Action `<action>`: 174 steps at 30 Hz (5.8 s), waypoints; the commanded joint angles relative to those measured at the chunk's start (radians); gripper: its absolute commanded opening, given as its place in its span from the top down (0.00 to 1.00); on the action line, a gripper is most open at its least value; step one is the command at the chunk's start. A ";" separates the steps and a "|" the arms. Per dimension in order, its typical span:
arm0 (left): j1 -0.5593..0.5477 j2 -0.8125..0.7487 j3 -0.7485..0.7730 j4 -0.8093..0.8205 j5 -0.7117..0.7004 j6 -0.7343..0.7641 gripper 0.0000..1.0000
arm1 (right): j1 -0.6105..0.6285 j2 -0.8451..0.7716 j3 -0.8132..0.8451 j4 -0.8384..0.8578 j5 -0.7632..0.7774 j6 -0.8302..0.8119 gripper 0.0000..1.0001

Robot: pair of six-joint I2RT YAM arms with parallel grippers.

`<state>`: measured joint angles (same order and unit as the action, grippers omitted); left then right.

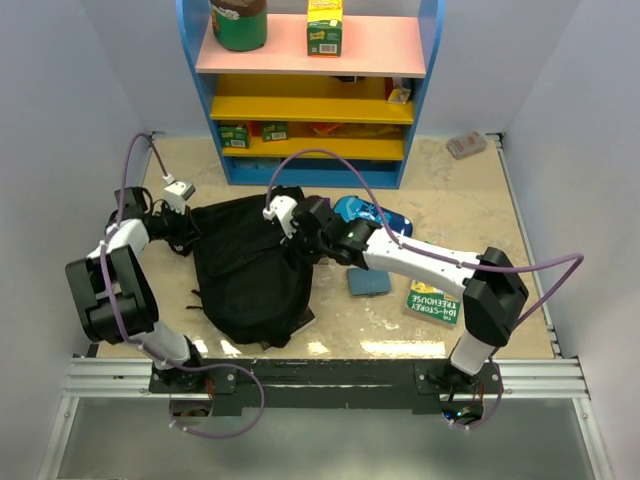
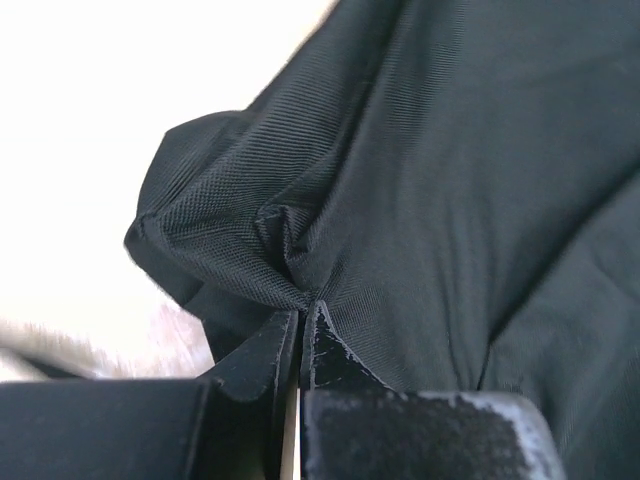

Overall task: Pack the student bag
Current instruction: Adjust the student bag at the center of the board.

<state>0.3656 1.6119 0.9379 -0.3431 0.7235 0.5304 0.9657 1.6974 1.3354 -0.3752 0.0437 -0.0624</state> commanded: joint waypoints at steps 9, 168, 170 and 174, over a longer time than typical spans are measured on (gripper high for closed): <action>0.084 -0.266 0.081 -0.827 0.044 0.522 1.00 | -0.071 -0.067 0.239 -0.021 0.025 -0.037 1.00; -0.307 -0.130 -0.048 -0.421 0.140 1.315 1.00 | 0.125 -0.338 -0.349 0.450 0.403 0.116 1.00; -0.303 -0.145 -0.068 -0.419 0.143 1.312 1.00 | 0.107 -0.332 -0.352 0.443 0.412 0.134 1.00; -0.303 -0.194 -0.108 -0.404 0.143 1.297 1.00 | 0.076 -0.331 -0.375 0.446 0.427 0.160 1.00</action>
<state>0.0570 1.4769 0.8719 -0.7261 0.8486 1.8011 1.0756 1.3853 0.9329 0.0189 0.3939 0.0677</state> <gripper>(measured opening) 0.018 0.026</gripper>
